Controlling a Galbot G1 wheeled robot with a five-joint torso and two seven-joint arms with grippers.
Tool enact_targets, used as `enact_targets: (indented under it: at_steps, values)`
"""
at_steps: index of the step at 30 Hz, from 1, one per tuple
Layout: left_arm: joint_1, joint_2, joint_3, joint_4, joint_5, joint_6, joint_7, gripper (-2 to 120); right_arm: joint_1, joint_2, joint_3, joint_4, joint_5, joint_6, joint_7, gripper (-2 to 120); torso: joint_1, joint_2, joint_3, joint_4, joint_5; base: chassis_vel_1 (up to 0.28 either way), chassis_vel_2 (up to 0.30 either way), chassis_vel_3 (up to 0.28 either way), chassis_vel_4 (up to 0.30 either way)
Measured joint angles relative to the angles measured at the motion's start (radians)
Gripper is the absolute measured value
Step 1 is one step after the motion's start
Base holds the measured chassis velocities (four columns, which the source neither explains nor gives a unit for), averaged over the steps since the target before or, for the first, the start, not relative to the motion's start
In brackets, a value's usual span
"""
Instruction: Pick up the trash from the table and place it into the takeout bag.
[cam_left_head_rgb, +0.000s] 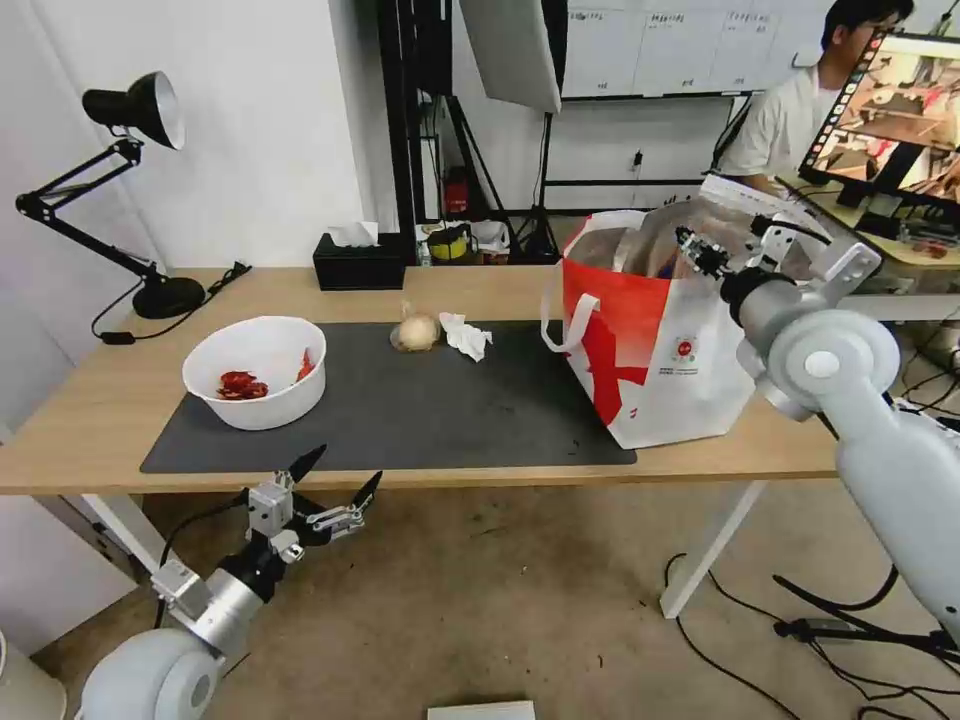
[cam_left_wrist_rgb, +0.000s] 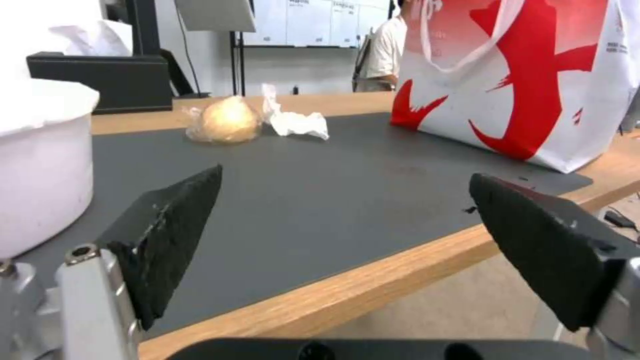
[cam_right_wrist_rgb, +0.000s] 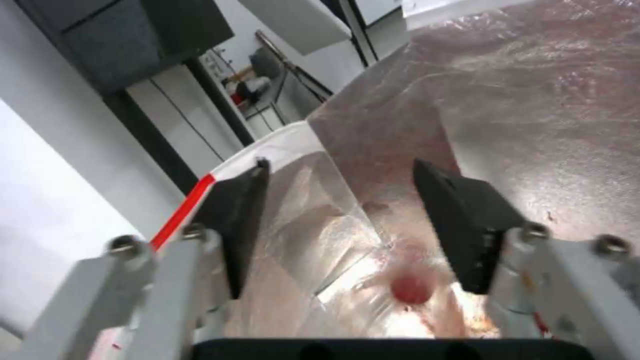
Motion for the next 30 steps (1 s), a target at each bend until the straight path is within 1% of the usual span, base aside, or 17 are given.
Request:
enact_targets:
  at_steps: [1, 2, 4, 6, 7, 8, 10, 15, 18, 19, 21, 23, 24, 25, 26, 27, 30]
  values:
    - [0.0, 0.0, 0.0, 0.0, 0.0, 0.0, 0.0, 100, -0.002, -0.002, 0.003, 0.002, 0.004, 0.0, -0.002, 69, 0.0, 0.0, 0.0, 0.0, 0.0, 0.0, 0.0, 0.0, 0.0]
    - [0.0, 0.0, 0.0, 0.0, 0.0, 0.0, 0.0, 100, -0.002, -0.002, 0.003, 0.002, 0.004, 0.0, -0.002, 69, 0.0, 0.0, 0.0, 0.0, 0.0, 0.0, 0.0, 0.0, 0.0]
    - [0.002, 0.001, -0.004, -0.005, 0.0, 0.0, 0.0, 100, -0.008, -0.011, 0.016, 0.014, 0.031, 0.006, -0.03, 82, 0.0, 0.0, 0.0, -0.0001, 0.0001, 0.0, 0.0, 0.0, 0.0]
    - [0.002, 0.001, -0.004, -0.005, 0.0, 0.0, 0.0, 100, -0.008, -0.013, 0.018, 0.018, 0.037, 0.01, -0.037, 84, 0.0, 0.0, 0.0, -0.0001, 0.0, 0.0, 0.0, 0.0, 0.0]
    - [0.003, 0.001, -0.006, -0.006, 0.0, 0.0, 0.0, 100, -0.008, -0.02, 0.023, 0.028, 0.047, 0.021, -0.06, 92, 0.0, 0.0, 0.0, 0.0, 0.0, 0.0, 0.0, 0.0, 0.0]
    - [0.003, 0.001, -0.006, -0.006, 0.0, 0.0, 0.0, 100, -0.008, -0.02, 0.023, 0.028, 0.047, 0.021, -0.06, 92, 0.0, 0.0, 0.0, 0.0, 0.0, 0.0, 0.0, 0.0, 0.0]
    - [0.003, 0.0, -0.006, -0.007, 0.001, 0.0, 0.0, 100, -0.01, -0.035, 0.028, 0.048, 0.053, 0.033, -0.092, 99, 0.0, 0.0, 0.0, 0.0, 0.0, 0.0, 0.0, 0.0, 0.0]
    - [0.002, -0.006, -0.002, -0.007, 0.003, 0.0, 0.0, 100, -0.024, -0.056, 0.038, 0.081, 0.058, 0.039, -0.13, 100, 0.0, 0.0, 0.0, -0.0001, 0.0, 0.0, 0.0, 0.0, 0.0]
    - [0.002, -0.012, -0.003, -0.006, 0.003, -0.002, -0.002, 100, -0.06, -0.08, 0.046, 0.131, 0.059, 0.037, -0.195, 100, 0.0, 0.0, 0.0, 0.0, 0.0, 0.0, 0.0, 0.0, 0.0]
    - [0.002, -0.012, -0.003, -0.006, 0.003, -0.002, -0.002, 100, -0.06, -0.08, 0.046, 0.131, 0.059, 0.037, -0.195, 100, 0.0, 0.0, 0.0, 0.0, 0.0, 0.0, 0.0, 0.0, 0.0]
    - [0.002, -0.013, -0.006, -0.005, 0.003, -0.003, -0.002, 100, -0.088, -0.091, 0.052, 0.166, 0.059, 0.032, -0.227, 100, 0.0, 0.0, 0.0, 0.0, -0.0001, 0.0, 0.0, 0.0, 0.0]
    - [0.005, -0.013, -0.016, -0.005, 0.003, -0.004, -0.002, 100, -0.151, -0.108, 0.069, 0.227, 0.052, 0.016, -0.283, 100, 0.0, 0.0, 0.0, 0.0, 0.0, 0.0, 0.0, 0.0, 0.0]
    - [0.005, -0.013, -0.016, -0.005, 0.003, -0.004, -0.002, 100, -0.151, -0.108, 0.069, 0.227, 0.052, 0.016, -0.283, 100, 0.0, 0.0, 0.0, 0.0, 0.0, 0.0, 0.0, 0.0, 0.0]
    - [0.009, -0.012, -0.026, -0.004, 0.004, -0.005, -0.002, 100, -0.208, -0.117, 0.078, 0.273, 0.023, 0.007, -0.32, 100, 0.0, 0.0, 0.0, 0.0, -0.0001, 0.0, 0.0, 0.0, 0.0]
    - [0.011, -0.012, -0.031, -0.003, 0.004, -0.006, -0.002, 100, -0.24, -0.122, 0.083, 0.292, 0.0, 0.005, -0.342, 100, 0.0, 0.0, 0.0, 0.0, -0.0001, 0.0, 0.0, 0.0, 0.0]
    - [0.011, -0.012, -0.031, -0.003, 0.004, -0.006, -0.002, 100, -0.24, -0.122, 0.083, 0.292, 0.0, 0.005, -0.342, 100, 0.0, 0.0, 0.0, 0.0, -0.0001, 0.0, 0.0, 0.0, 0.0]
    - [0.017, -0.009, -0.045, 0.007, 0.003, -0.017, -0.001, 100, -0.377, -0.133, 0.105, 0.357, -0.156, 0.005, -0.439, 100, 0.0, 0.0, 0.0, -0.0001, -0.0001, 0.0, 0.0, 0.0, 0.0]
